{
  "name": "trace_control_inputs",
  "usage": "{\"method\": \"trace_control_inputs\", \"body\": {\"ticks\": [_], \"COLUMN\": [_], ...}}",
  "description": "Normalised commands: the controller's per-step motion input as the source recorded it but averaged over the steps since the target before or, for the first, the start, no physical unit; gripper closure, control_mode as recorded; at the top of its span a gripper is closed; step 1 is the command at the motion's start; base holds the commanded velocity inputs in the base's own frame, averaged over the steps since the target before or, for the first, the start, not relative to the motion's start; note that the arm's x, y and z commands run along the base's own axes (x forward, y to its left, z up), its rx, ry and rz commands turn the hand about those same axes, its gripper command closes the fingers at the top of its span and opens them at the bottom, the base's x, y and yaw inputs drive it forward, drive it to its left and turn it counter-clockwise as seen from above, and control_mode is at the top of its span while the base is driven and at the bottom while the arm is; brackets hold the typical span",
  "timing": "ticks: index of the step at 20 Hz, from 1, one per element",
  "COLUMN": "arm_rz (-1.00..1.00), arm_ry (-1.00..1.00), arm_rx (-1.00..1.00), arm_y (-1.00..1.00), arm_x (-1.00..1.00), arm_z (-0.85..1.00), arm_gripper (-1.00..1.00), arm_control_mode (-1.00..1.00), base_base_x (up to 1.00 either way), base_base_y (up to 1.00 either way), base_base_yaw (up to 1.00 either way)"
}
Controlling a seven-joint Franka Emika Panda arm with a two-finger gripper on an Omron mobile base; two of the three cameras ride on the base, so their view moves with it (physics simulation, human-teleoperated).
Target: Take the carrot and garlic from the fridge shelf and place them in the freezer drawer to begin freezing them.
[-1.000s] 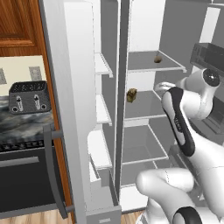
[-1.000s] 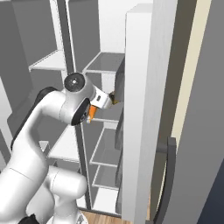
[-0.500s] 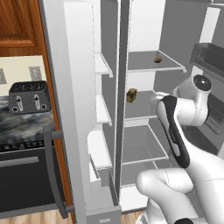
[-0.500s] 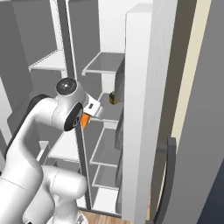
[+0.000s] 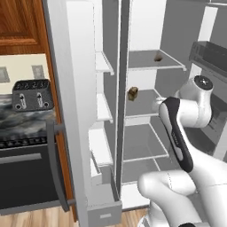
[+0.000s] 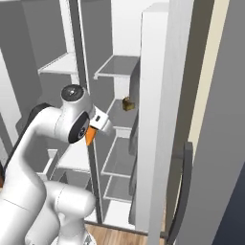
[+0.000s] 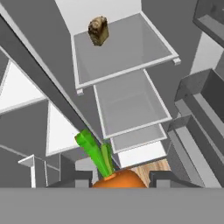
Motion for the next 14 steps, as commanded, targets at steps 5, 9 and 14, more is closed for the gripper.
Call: {"method": "trace_control_inputs", "body": {"ticks": [5, 9, 14], "arm_rz": [0.0, 0.0, 0.0], "arm_ry": [0.0, 0.0, 0.0], "arm_rx": [0.0, 0.0, 0.0], "arm_y": [0.0, 0.0, 0.0], "arm_x": [0.0, 0.0, 0.0], "arm_z": [0.0, 0.0, 0.0], "arm_gripper": [1.0, 1.0, 1.0], "arm_control_mode": [1.0, 1.0, 1.0], "base_base_x": [-0.81, -0.55, -0.14], "base_base_y": [0.26, 0.28, 0.32], "base_base_yaw": [0.1, 0.1, 0.13]}}
